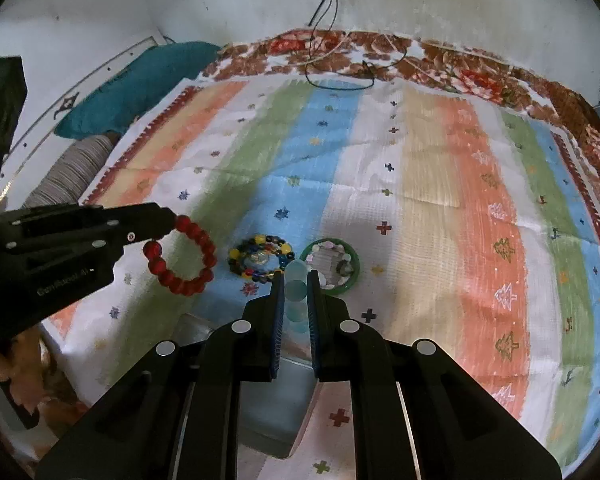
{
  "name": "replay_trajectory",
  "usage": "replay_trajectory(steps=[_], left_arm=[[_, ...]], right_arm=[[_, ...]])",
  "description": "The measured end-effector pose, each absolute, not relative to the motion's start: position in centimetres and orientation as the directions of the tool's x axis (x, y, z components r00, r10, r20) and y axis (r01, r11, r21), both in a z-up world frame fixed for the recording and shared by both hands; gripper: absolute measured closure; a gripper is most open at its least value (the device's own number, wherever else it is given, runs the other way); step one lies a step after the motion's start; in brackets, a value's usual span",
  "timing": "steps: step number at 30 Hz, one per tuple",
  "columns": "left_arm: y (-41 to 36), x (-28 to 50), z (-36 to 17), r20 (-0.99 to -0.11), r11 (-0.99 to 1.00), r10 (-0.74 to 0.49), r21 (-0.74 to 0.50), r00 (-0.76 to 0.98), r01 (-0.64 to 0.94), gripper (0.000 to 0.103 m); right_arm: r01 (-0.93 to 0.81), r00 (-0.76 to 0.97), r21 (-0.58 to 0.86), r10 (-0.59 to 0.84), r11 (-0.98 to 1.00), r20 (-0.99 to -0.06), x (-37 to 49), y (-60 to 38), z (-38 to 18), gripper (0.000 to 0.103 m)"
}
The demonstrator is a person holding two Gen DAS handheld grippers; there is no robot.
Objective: Organize jewelry
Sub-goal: 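Carry both bracelets into the silver tin and open both tools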
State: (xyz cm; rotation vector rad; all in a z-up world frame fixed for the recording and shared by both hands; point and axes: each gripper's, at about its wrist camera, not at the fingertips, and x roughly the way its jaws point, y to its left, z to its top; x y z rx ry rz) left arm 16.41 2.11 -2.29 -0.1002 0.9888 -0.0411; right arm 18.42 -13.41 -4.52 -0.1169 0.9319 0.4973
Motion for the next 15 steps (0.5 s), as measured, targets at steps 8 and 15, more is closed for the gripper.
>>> replay_trajectory(steps=[8,15], left_arm=[[2.2,14.0,-1.7,-0.820,0.993,-0.098,-0.120,0.564,-0.003,0.090],[1.5,12.3,-1.3,-0.810,0.991,-0.116,-0.130,0.575,0.018,0.090]], right_arm=[[-0.475,0.495,0.128,0.384,0.871,-0.780,16.7,-13.3,-3.9,0.091],[-0.479,0.492,0.132,0.390,0.868,-0.779,15.0,-13.5,-4.1,0.091]])
